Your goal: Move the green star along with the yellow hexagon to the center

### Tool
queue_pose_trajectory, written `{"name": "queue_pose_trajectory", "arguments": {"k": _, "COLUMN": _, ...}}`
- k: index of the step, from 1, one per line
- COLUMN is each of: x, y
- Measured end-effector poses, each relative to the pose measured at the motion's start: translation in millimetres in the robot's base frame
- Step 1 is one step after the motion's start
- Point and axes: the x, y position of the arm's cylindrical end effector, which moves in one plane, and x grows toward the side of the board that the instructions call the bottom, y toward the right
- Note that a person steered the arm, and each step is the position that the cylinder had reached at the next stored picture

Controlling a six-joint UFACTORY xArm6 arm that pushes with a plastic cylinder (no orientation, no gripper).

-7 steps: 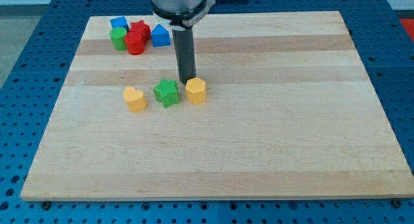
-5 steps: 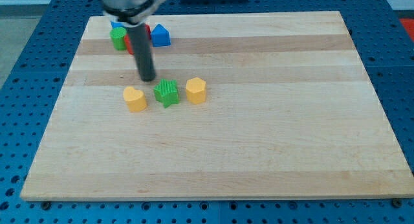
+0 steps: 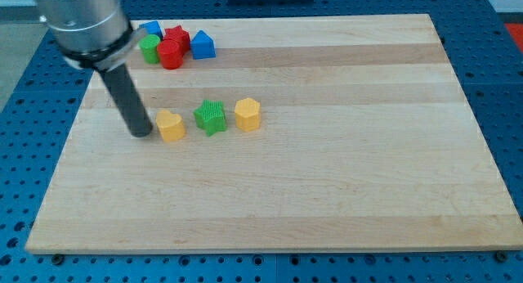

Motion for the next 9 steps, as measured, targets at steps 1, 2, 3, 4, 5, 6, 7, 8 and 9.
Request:
{"name": "queue_pose_trajectory", "arguments": {"k": 1, "x": 0, "y": 42}}
{"name": "queue_pose_trajectory", "arguments": {"k": 2, "x": 0, "y": 77}}
{"name": "queue_pose_trajectory", "arguments": {"k": 3, "x": -1, "y": 109}}
{"name": "queue_pose_trajectory", "arguments": {"k": 4, "x": -8, "y": 135}}
{"name": "queue_pose_trajectory", "arguments": {"k": 5, "x": -16, "y": 138}}
{"name": "queue_pose_trajectory", "arguments": {"k": 6, "x": -17, "y": 158}}
{"name": "queue_pose_trajectory", "arguments": {"k": 7, "x": -17, "y": 168}}
{"name": "queue_pose_trajectory", "arguments": {"k": 8, "x": -17, "y": 168}}
{"name": "queue_pose_trajectory", "arguments": {"k": 9, "x": -16, "y": 167}}
